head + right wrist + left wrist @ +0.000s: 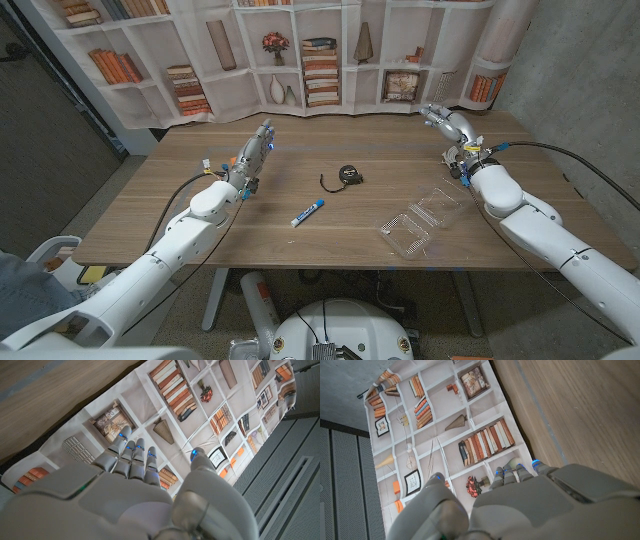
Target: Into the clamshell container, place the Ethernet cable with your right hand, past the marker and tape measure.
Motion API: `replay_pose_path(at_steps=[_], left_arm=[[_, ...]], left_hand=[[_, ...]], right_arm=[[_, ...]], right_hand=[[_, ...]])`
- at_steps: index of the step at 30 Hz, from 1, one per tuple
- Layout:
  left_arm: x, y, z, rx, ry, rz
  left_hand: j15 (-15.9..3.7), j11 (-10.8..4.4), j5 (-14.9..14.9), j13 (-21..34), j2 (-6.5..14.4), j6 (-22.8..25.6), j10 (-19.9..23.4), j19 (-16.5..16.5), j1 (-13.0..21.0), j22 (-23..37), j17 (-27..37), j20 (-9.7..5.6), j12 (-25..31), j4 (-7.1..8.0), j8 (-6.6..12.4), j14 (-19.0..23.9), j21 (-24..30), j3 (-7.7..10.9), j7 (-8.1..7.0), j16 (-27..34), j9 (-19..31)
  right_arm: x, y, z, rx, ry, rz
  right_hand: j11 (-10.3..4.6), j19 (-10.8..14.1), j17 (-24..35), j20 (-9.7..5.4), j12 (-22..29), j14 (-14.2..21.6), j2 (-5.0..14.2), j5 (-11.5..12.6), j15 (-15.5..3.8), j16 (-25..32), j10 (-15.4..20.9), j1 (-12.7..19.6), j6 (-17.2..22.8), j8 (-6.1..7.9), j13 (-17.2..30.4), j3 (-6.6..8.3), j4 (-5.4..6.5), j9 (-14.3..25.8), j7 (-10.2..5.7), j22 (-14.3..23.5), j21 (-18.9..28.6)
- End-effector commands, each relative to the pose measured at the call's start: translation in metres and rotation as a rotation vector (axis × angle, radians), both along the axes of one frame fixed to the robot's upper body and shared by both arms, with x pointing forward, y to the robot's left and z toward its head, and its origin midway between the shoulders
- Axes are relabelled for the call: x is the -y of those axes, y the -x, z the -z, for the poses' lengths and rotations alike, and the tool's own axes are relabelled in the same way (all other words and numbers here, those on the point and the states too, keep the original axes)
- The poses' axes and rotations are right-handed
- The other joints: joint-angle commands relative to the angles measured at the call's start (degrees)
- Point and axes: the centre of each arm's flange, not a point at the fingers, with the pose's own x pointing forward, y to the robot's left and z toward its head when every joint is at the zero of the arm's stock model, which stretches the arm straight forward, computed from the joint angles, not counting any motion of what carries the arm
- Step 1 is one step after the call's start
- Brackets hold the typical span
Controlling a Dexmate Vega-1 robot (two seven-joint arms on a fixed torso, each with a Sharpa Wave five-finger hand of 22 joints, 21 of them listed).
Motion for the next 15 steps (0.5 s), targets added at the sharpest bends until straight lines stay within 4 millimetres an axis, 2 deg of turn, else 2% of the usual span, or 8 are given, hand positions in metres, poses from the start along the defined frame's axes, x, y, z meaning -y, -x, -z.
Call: replay_pose_path(at_steps=[1,15], left_arm=[[0.002,0.006,-0.004,0.014,-0.003,-0.001],[0.005,0.012,-0.008,0.022,-0.021,0.001]], left_hand=[[0.2,-0.07,0.4,0.2,0.0,0.3,0.1,-2.0,0.8,0.3,0.2,0.2,0.5,-0.05,0.31,0.2,0.3,-0.15,0.09,0.1,0.1],[0.23,-0.02,0.4,0.2,0.1,0.4,0.0,-2.1,1.0,0.3,0.2,0.21,0.4,-0.1,0.28,0.2,0.3,-0.34,0.08,0.0,0.1]], right_arm=[[0.011,0.007,-0.005,0.003,0.021,0.049],[0.017,0.022,-0.009,0.009,0.06,0.091]], right_hand=[[0.15,0.6,0.2,-1.71,0.4,0.5,-0.05,0.4,-0.34,0.0,0.5,0.6,0.6,0.34,0.3,0.0,-0.31,0.3,-0.02,0.2,-0.2],[0.15,0.8,0.2,-1.72,0.4,0.7,0.0,0.4,-0.33,0.0,0.8,0.9,0.7,0.27,0.3,0.13,-0.44,0.3,-0.05,0.3,-0.5]])
